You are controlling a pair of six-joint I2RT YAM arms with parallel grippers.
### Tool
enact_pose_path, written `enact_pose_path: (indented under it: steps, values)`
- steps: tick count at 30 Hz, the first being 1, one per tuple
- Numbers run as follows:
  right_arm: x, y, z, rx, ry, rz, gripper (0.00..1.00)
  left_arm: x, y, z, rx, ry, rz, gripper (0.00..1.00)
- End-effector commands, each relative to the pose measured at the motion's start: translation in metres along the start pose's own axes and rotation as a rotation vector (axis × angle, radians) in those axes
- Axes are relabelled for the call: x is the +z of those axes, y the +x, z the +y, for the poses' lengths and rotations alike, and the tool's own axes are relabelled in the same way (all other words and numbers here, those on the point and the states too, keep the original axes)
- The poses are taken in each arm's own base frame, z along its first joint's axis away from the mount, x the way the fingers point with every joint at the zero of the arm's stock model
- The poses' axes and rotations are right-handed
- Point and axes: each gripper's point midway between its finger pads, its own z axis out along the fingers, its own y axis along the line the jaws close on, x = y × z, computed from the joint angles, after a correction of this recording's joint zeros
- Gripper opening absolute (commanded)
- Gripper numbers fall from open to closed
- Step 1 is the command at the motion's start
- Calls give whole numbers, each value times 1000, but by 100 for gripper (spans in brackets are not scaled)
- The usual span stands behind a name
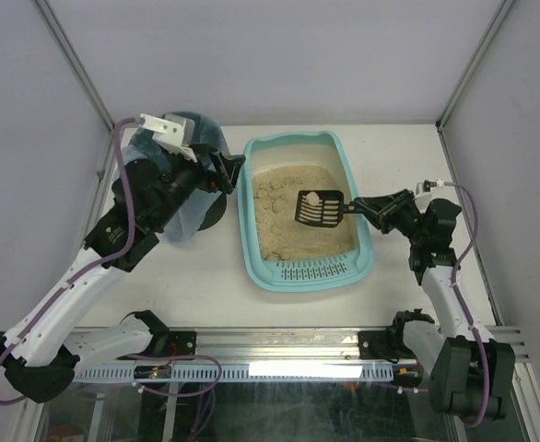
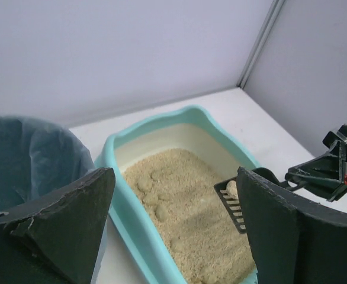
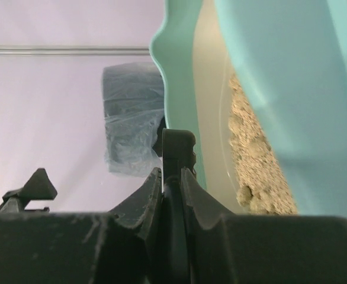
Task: Clean the litter box
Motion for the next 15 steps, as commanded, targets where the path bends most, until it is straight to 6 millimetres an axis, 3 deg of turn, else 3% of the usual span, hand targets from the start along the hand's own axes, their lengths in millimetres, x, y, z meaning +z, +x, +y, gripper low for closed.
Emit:
enact_pose_path:
  steps: [1, 8, 15]
  values:
    - [0, -19, 73, -90, -98, -78, 0, -26, -37, 8, 7, -32, -79, 86]
    - [28, -31, 152, -129, -186, -92, 0, -67, -30, 36, -4, -161, -44, 87]
    - [87, -9, 210, -194, -241, -14, 0, -112, 1, 57, -97, -229, -37, 87]
